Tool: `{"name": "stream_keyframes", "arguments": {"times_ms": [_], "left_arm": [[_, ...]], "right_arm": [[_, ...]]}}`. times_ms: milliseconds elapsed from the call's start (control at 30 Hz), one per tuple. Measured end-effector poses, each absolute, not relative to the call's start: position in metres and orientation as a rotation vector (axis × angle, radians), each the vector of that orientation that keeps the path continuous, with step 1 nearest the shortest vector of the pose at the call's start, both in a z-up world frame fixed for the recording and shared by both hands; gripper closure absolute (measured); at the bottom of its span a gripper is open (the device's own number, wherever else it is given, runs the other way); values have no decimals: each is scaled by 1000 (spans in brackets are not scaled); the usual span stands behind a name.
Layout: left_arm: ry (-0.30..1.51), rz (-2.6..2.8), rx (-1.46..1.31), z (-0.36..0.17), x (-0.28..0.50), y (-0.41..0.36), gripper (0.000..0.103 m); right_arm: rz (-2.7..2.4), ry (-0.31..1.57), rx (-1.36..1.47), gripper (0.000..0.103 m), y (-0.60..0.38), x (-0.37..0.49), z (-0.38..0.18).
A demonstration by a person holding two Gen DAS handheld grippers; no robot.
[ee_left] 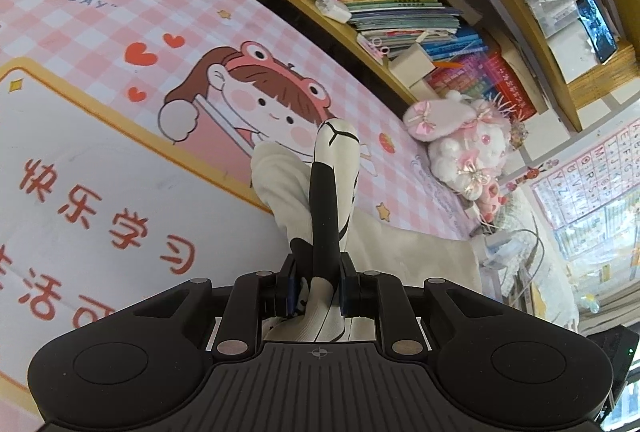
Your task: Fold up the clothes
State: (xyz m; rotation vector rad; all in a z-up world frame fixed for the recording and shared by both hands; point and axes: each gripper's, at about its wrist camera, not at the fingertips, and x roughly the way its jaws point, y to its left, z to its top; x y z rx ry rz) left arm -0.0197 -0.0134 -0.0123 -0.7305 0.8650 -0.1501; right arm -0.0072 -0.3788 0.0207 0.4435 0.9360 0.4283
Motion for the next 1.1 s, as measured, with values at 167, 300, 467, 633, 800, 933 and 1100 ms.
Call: {"name": "stream_keyframes", "arguments": {"times_ms": [167, 300, 467, 633, 800, 933, 1100], "left_arm": [[867, -178, -746, -14, -7, -7, 86], [868, -200, -757, -14, 4, -1, 86], [866, -222, -754, -12, 20, 8, 86], [856, -238, -759, -11, 39, 18, 86], [837, -256, -749, -6, 58, 27, 86], [818, -260, -742, -2, 75, 33, 86], [795, -263, -730, 3, 97, 43, 86]], "right_arm": [[405, 929, 438, 86, -375, -3, 24], [395, 918, 427, 86, -370, 5, 30], [383, 905, 423, 86, -362, 18, 34], [377, 893, 420, 86, -353, 35, 39], [376, 878, 415, 86, -346, 55, 45], [379, 864, 408, 86, -337, 73, 49], [387, 843, 389, 86, -326, 98, 52]]}}
